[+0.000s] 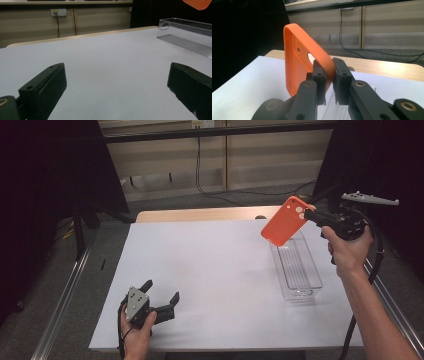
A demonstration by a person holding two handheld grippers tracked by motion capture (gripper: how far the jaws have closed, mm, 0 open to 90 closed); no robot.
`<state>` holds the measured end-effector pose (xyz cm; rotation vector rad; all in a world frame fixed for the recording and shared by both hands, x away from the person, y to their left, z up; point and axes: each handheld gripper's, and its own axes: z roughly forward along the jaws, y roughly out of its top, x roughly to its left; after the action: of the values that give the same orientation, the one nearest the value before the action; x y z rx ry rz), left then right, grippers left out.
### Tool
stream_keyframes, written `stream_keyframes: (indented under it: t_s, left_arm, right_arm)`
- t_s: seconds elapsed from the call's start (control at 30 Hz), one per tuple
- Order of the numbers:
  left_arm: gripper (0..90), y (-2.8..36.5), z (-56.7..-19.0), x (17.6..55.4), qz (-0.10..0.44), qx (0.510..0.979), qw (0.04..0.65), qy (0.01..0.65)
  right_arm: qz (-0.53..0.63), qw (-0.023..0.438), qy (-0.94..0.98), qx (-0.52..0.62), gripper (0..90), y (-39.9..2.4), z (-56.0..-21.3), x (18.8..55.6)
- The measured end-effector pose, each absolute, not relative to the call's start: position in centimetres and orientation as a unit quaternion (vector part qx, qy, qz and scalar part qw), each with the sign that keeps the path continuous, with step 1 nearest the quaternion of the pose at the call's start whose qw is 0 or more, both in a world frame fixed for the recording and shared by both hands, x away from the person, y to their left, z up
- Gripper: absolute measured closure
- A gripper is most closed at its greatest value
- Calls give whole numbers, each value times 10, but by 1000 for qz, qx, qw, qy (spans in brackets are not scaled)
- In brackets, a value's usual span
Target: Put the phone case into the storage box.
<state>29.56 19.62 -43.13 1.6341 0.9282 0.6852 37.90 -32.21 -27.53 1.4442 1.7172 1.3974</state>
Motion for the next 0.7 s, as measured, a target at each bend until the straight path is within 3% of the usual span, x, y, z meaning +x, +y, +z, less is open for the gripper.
stream_keyframes:
  t_s: [0.7]
  left_arm:
    - [21,197,-431,295,285,687,541,393]
  right_arm:
    - [500,265,619,544,811,-344,-280,396]
